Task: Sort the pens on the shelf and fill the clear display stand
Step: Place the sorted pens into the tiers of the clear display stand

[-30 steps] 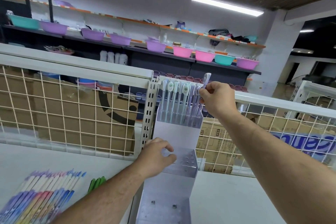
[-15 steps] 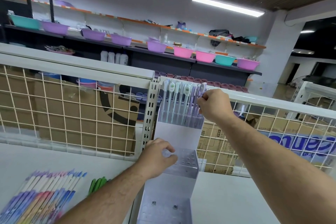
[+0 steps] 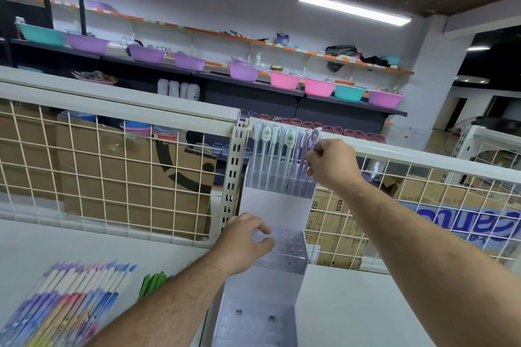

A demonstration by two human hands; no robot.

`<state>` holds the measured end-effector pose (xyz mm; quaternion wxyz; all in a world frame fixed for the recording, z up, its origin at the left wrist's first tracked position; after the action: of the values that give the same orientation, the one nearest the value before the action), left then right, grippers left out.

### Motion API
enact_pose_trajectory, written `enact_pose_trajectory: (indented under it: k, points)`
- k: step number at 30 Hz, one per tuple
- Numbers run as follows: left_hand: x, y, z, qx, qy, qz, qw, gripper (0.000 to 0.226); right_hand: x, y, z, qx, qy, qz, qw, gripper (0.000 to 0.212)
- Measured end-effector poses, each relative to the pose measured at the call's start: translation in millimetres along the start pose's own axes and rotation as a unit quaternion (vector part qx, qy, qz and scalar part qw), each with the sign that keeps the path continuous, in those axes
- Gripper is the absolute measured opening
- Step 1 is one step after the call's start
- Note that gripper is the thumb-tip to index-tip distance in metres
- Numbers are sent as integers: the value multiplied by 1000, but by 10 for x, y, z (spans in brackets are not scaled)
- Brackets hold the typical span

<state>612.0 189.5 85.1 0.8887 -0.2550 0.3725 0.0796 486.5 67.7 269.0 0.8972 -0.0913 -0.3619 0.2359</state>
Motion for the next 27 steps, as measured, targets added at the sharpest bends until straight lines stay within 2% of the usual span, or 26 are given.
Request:
enact_pose_trajectory:
  k: [6, 14, 21, 24, 27]
  points:
    - [10, -1, 2, -3, 4, 1, 1000, 13, -11, -3, -79, 24, 22, 3, 999, 23]
    - [52, -12, -11, -3, -1, -4, 1000, 14, -145, 0, -127, -8, 17, -8, 1000, 28]
    - [33, -2, -7, -9, -20, -16, 1000, 20, -311, 136, -225, -8, -35, -5, 999, 13]
    - [10, 17, -12, -19, -39, -31, 999, 25, -388, 252, -282, 2, -23, 10, 1000, 35]
    - [-14, 48, -35, -38, -63, -36, 997, 28, -472, 370, -288, -21, -24, 30, 999, 37]
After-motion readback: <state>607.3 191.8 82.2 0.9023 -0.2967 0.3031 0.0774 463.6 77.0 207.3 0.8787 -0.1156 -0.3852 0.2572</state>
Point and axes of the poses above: each hand's wrist, its own y-axis away from the middle knuckle, its own z-axis out of the back of the hand, x = y × z, the point moved 4 cm from there along -y, towards the middle knuckle, and after that the axes turned 11 degrees about -z, right-handed, at the moved point
